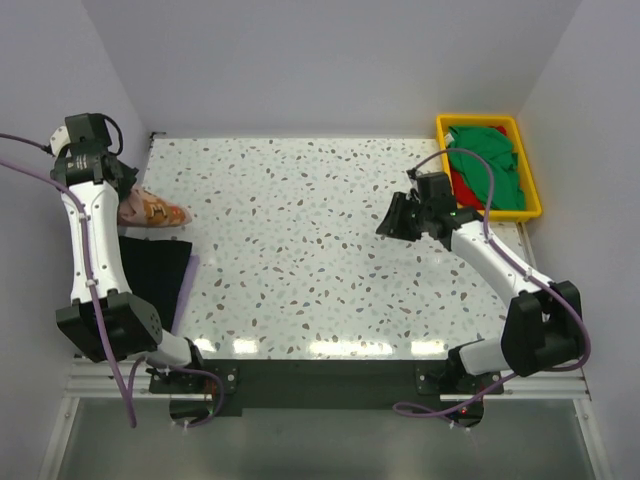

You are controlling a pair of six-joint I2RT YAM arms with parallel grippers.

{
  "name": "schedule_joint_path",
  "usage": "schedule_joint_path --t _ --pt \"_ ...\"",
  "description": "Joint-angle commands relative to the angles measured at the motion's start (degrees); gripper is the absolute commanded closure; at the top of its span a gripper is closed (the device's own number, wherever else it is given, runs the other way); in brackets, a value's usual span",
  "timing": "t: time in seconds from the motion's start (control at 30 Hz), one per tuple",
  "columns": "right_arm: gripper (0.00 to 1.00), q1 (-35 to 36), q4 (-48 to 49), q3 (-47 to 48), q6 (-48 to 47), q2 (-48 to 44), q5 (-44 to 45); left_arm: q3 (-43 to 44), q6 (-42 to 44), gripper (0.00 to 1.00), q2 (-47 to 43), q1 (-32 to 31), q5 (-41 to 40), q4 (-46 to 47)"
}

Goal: Fold and stack the t-shirts
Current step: Neatly place the folded tshirt to the corner

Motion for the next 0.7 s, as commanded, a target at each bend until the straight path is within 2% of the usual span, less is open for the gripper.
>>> schedule_joint_path --t 0.0,0.23,0.43,0.5,0.53,0.6,0.63,0.67 --pt "0.64 0.58 0.61 -0.36 -0.49 -2.27 -1.86 -0.88 1.45 1.0 -4.54 0.76 -2.75 0.58" --pt "0.64 1.64 0.08 -1.33 -0.67 -2.8 -2.04 -6.94 1.45 1.0 -9.46 1.47 -4.68 0.32" --pt "0.64 3.92 0.34 -3.0 -0.58 -2.27 -4.93 -18.45 0.05 1.0 -15.35 2.17 -7.58 0.76" --pt "0.64 4.71 0.52 -4.13 -0.84 -2.62 -5.73 -23.02 -0.57 0.89 -17.72 2.87 -8.46 0.32" --pt "0.64 4.98 0.35 -4.49 -1.02 -2.79 -6.08 -24.43 -1.53 0.77 -18.78 3.14 -8.46 0.06" --pt "0.64 5.59 0.08 -5.11 -1.37 -3.5 -5.99 -27.86 -2.94 0.67 -23.32 3.31 -9.16 -1.09" --pt "0.64 5.85 -0.09 -5.8 -1.63 -3.85 -5.99 -28.83 -3.9 0.43 -25.01 3.31 -9.69 -0.91" --pt "0.64 5.94 -0.01 -6.16 -1.72 -4.11 -6.08 -29.88 -4.43 0.23 -26.68 3.31 -10.39 -1.0"
